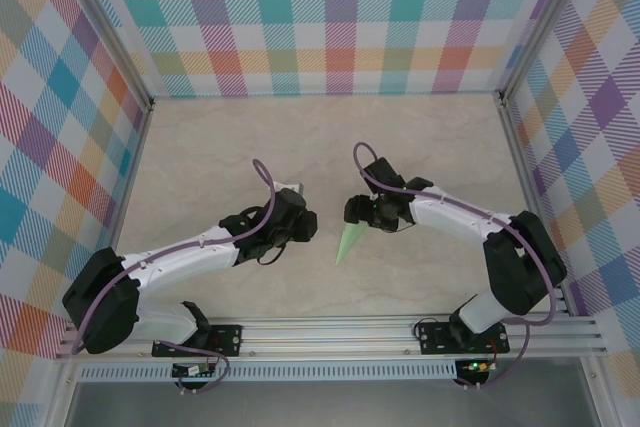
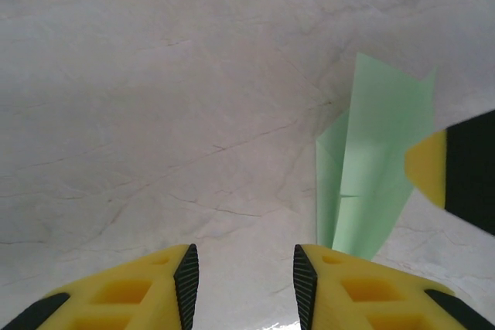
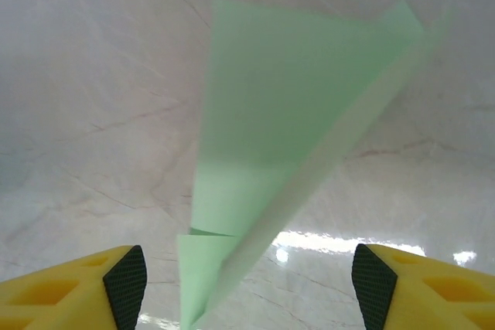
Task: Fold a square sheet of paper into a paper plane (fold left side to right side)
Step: Turn over the paper plane at the center of the table.
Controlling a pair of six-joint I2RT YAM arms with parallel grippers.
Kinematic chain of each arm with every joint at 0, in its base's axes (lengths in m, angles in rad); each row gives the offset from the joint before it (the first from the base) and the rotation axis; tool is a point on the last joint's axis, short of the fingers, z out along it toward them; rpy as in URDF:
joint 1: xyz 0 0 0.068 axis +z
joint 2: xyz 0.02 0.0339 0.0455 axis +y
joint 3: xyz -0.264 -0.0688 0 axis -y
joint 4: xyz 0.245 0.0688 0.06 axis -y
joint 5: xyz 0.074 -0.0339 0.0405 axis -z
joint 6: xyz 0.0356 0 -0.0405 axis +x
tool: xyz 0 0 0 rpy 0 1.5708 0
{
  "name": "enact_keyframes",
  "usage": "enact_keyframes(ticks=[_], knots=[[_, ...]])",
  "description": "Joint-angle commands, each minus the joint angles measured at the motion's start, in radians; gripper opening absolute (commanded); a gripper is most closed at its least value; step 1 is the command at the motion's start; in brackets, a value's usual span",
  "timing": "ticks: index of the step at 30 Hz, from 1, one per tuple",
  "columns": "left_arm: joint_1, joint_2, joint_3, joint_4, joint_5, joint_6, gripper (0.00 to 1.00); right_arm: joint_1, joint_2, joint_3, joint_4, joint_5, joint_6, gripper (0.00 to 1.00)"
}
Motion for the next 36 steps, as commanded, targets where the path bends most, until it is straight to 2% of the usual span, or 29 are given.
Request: enact_keyframes(ticks=[1,4,7,9,12,16,20,23,25,27,32,36], knots=[[0.007,-0.017,0.026,-0.026,-0.060,0.007,0.40,0.010,0.045,0.013,-0.005,0.015,0.058,0.60],[0.008,-0.031,0.019,-0.039,-0.079,-0.001,0.40,0.018,0.046,0.011,0.003,-0.005,0.064,0.39],[0.008,-0.059,0.010,-0.043,-0.112,-0.003,0.41,0.026,0.007,0.001,0.066,-0.077,0.040,0.15],[0.007,-0.076,0.009,-0.049,-0.136,-0.002,0.41,0.034,-0.026,0.003,0.118,-0.151,0.001,0.08],[0.008,-0.108,0.007,-0.058,-0.172,0.000,0.42,0.038,-0.094,-0.005,0.208,-0.301,-0.049,0.05],[0.007,-0.149,0.001,-0.099,-0.223,0.002,0.44,0.033,-0.161,-0.055,0.270,-0.384,-0.080,0.05],[0.007,-0.185,-0.011,-0.106,-0.248,0.002,0.47,-0.006,-0.127,-0.162,0.355,-0.455,-0.070,0.06],[0.007,-0.195,-0.011,-0.119,-0.258,0.005,0.48,-0.046,-0.072,-0.218,0.364,-0.436,-0.085,0.08],[0.006,-0.200,-0.008,-0.126,-0.265,0.005,0.49,-0.076,-0.046,-0.237,0.353,-0.425,-0.109,0.13],[0.007,-0.203,-0.004,-0.131,-0.265,0.008,0.49,-0.084,-0.039,-0.217,0.283,-0.371,-0.157,0.23],[0.007,-0.219,0.009,-0.136,-0.272,0.036,0.52,-0.083,-0.115,-0.116,0.015,-0.197,-0.234,0.41],[0.008,-0.260,-0.023,-0.077,-0.233,0.095,0.62,-0.049,-0.187,-0.036,-0.193,-0.054,-0.240,0.49]])
